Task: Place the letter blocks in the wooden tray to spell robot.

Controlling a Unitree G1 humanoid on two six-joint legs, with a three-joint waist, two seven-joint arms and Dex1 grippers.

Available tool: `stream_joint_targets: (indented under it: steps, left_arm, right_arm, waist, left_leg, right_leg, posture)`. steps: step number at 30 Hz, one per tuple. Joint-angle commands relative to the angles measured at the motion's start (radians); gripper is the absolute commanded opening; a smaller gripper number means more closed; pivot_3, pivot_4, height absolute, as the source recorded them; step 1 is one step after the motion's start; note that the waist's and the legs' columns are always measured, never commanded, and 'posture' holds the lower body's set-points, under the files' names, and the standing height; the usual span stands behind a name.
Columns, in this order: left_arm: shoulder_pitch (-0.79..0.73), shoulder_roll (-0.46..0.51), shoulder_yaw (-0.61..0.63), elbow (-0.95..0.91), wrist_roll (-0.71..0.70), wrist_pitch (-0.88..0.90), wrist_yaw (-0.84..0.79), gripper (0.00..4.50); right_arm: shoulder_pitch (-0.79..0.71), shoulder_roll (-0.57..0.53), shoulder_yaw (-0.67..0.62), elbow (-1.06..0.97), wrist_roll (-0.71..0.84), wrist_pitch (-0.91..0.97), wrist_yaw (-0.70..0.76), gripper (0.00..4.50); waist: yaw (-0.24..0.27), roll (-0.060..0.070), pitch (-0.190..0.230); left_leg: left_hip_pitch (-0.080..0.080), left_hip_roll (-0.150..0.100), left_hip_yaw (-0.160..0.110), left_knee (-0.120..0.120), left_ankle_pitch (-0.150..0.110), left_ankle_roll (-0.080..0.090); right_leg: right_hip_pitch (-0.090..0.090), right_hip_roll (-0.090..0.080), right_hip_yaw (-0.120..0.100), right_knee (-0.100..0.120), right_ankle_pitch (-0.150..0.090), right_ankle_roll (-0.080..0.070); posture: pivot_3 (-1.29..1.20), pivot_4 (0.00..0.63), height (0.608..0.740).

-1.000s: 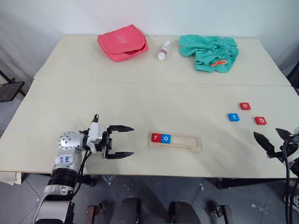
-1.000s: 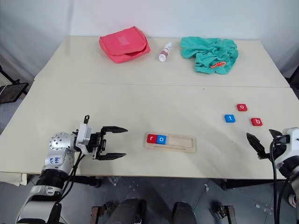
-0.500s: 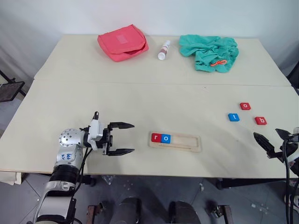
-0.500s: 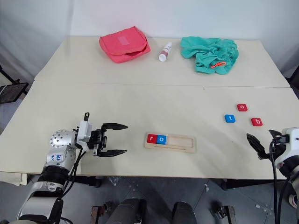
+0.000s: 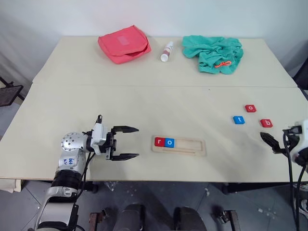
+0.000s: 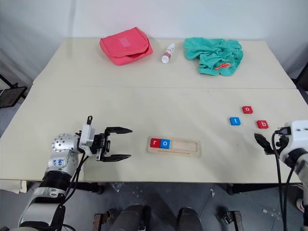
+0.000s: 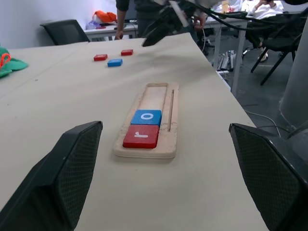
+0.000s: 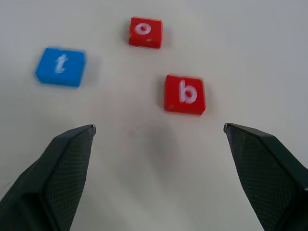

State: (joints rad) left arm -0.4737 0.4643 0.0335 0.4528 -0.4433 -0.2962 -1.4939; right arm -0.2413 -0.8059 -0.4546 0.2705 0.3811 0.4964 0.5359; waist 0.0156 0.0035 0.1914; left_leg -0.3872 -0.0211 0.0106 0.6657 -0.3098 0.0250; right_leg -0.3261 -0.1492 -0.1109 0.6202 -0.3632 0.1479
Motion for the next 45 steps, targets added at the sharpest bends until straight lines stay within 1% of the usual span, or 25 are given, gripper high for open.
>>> stream_joint_targets:
  steps: [1,4,8,12,17,18,19,23,26,27,28,30,32,34,36,38,41,43,45]
  left_arm:
    - [0.017,0.006,0.010,-0.057,-0.011,0.010,0.014,4.47]
    - [0.030,0.011,0.012,-0.076,-0.014,0.017,0.020,4.47]
    - [0.070,0.021,0.017,-0.127,-0.017,0.035,0.046,4.47]
    - [0.093,0.028,0.023,-0.159,-0.019,0.047,0.066,4.47]
    - [0.100,0.031,0.020,-0.167,-0.011,0.050,0.085,4.47]
    - [0.099,0.031,0.019,-0.167,-0.013,0.050,0.083,4.50]
    - [0.099,0.031,0.018,-0.167,-0.015,0.049,0.082,4.50]
    - [0.085,0.026,0.017,-0.148,-0.017,0.046,0.074,4.50]
    - [0.075,0.026,0.018,-0.133,-0.015,0.040,0.068,4.50]
    - [0.072,0.025,0.018,-0.128,-0.014,0.039,0.068,4.50]
    - [0.070,0.024,0.019,-0.124,-0.013,0.037,0.067,4.50]
    - [0.067,0.024,0.019,-0.115,-0.013,0.032,0.063,4.50]
    - [0.060,0.021,0.020,-0.100,-0.012,0.025,0.059,4.50]
    - [0.055,0.017,0.020,-0.085,-0.012,0.016,0.051,4.50]
    - [0.051,0.014,0.020,-0.073,-0.014,0.010,0.045,4.50]
    - [0.045,0.011,0.022,-0.061,-0.017,0.007,0.039,4.50]
    - [0.036,0.019,0.033,-0.032,-0.027,0.002,0.013,4.50]
    - [0.023,0.023,0.037,-0.004,-0.027,-0.006,-0.006,4.50]
    - [0.010,0.024,0.040,0.018,-0.026,-0.013,-0.017,4.50]
  right_arm:
    - [-0.114,-0.030,0.038,0.164,-0.061,-0.087,0.006,4.50]
    - [-0.170,-0.031,0.064,0.246,-0.090,-0.137,0.024,4.50]
    - [-0.287,-0.025,0.113,0.410,-0.133,-0.171,0.023,4.50]
    - [-0.304,-0.018,0.133,0.454,-0.150,-0.186,0.037,4.50]
    - [-0.302,-0.006,0.129,0.483,-0.141,-0.130,0.038,4.50]
    - [-0.304,-0.003,0.127,0.487,-0.137,-0.119,0.035,4.11]
    - [-0.305,-0.001,0.124,0.490,-0.134,-0.111,0.033,3.92]
    - [-0.311,0.013,0.116,0.515,-0.131,-0.126,0.016,2.60]
    - [-0.296,0.018,0.099,0.482,-0.117,-0.136,0.006,1.61]
    - [-0.290,0.021,0.088,0.465,-0.111,-0.140,-0.005,1.46]
    - [-0.281,0.025,0.075,0.439,-0.104,-0.137,-0.020,1.47]
    - [-0.217,0.039,0.053,0.281,-0.081,-0.106,-0.039,1.47]
    - [-0.143,0.066,0.028,0.093,-0.039,-0.040,-0.062,1.47]
    - [-0.049,0.112,0.004,-0.139,0.007,0.061,-0.111,1.47]
    - [0.038,0.167,-0.010,-0.358,0.051,0.159,-0.169,1.47]
    - [0.101,0.223,-0.016,-0.524,0.081,0.234,-0.230,1.47]
    - [0.170,0.295,-0.008,-0.687,0.093,0.306,-0.304,1.47]
    - [0.202,0.352,-0.006,-0.753,0.107,0.352,-0.352,1.47]
    - [0.243,0.388,0.023,-0.810,0.100,0.356,-0.369,1.47]
  waist:
    - [-0.003,0.000,0.000]
    - [0.002,0.000,0.000]
    - [-0.004,0.000,0.000]
    - [-0.006,0.001,0.000]
    - [-0.006,0.001,0.000]
    - [-0.006,0.000,0.000]
    - [-0.006,0.000,0.000]
    - [-0.003,0.000,0.000]
    - [-0.003,0.000,0.000]
    - [-0.001,0.000,0.000]
    - [0.000,0.000,0.000]
    - [0.005,0.000,0.000]
    - [0.007,0.001,0.000]
    - [0.006,0.001,0.000]
    - [0.007,0.002,0.000]
    - [0.007,0.002,0.000]
    - [0.007,0.002,0.000]
    - [0.007,0.002,0.000]
    - [0.010,0.002,0.000]
  left_leg:
    - [0.000,0.000,0.000,0.000,0.000,0.000]
    - [-0.001,0.000,-0.001,0.000,0.000,0.000]
    - [-0.002,-0.001,0.000,0.000,0.000,0.000]
    - [-0.002,0.000,-0.002,0.000,0.000,0.000]
    - [-0.002,0.000,-0.001,0.000,0.000,0.000]
    - [-0.001,0.000,-0.002,0.000,0.000,0.000]
    - [-0.001,0.000,-0.001,0.000,0.000,0.000]
    - [-0.001,0.000,-0.002,0.000,0.000,0.000]
    - [-0.001,0.000,-0.002,0.001,0.000,0.000]
    - [-0.001,0.000,-0.002,0.001,0.000,0.000]
    - [-0.001,0.000,-0.002,0.001,0.000,0.000]
    - [-0.001,0.000,-0.002,0.001,0.000,0.000]
    - [-0.002,0.000,-0.002,0.000,0.000,0.000]
    - [-0.002,0.000,-0.002,0.000,0.000,0.000]
    - [-0.002,0.000,-0.002,-0.001,0.000,0.000]
    - [-0.002,0.000,-0.002,-0.001,0.000,0.000]
    - [-0.002,0.000,-0.002,-0.001,0.000,0.000]
    - [-0.002,0.000,-0.001,-0.001,0.000,0.000]
    - [-0.002,-0.001,-0.002,-0.001,0.000,0.000]
  right_leg:
    - [0.000,0.000,0.000,0.000,0.000,0.000]
    - [0.000,0.000,-0.001,0.000,0.000,0.000]
    - [0.000,-0.001,-0.001,-0.001,0.000,0.000]
    - [0.000,-0.001,-0.002,0.000,0.000,0.000]
    - [0.000,-0.001,-0.002,0.000,0.000,0.000]
    - [0.000,-0.001,-0.002,0.000,0.000,0.000]
    - [0.000,-0.001,-0.002,0.000,0.000,0.000]
    - [0.000,-0.001,-0.002,-0.001,0.000,0.000]
    - [0.001,-0.001,-0.002,-0.001,0.000,0.000]
    - [0.001,-0.001,-0.002,-0.001,0.000,0.000]
    - [0.001,-0.001,-0.002,-0.001,0.000,0.000]
    - [0.001,-0.001,-0.002,-0.001,0.000,0.000]
    - [0.000,0.000,-0.002,0.000,0.000,0.000]
    - [-0.001,0.000,-0.002,0.000,0.000,0.000]
    - [-0.002,0.000,-0.002,0.000,0.000,0.000]
    - [-0.002,0.000,-0.002,0.001,0.000,0.000]
    - [-0.002,0.000,0.000,0.001,0.000,0.000]
    - [-0.002,0.000,0.000,0.001,0.000,0.000]
    - [-0.002,0.000,0.000,0.001,0.000,0.000]
  posture:
    - [0.00,0.150,0.740]
    - [0.00,0.150,0.740]
    - [0.00,0.150,0.740]
    - [0.00,0.150,0.740]
    - [0.00,0.150,0.740]
    - [0.00,0.150,0.740]
    - [0.00,0.150,0.740]
    - [0.00,0.150,0.740]
    - [0.00,0.150,0.740]
    - [0.00,0.150,0.740]
    - [0.00,0.150,0.740]
    - [0.00,0.150,0.740]
    - [0.00,0.150,0.740]
    - [0.00,0.150,0.740]
    - [0.00,0.150,0.740]
    - [0.00,0.150,0.740]
    - [0.00,0.150,0.740]
    - [0.00,0.150,0.740]
    - [0.00,0.150,0.740]
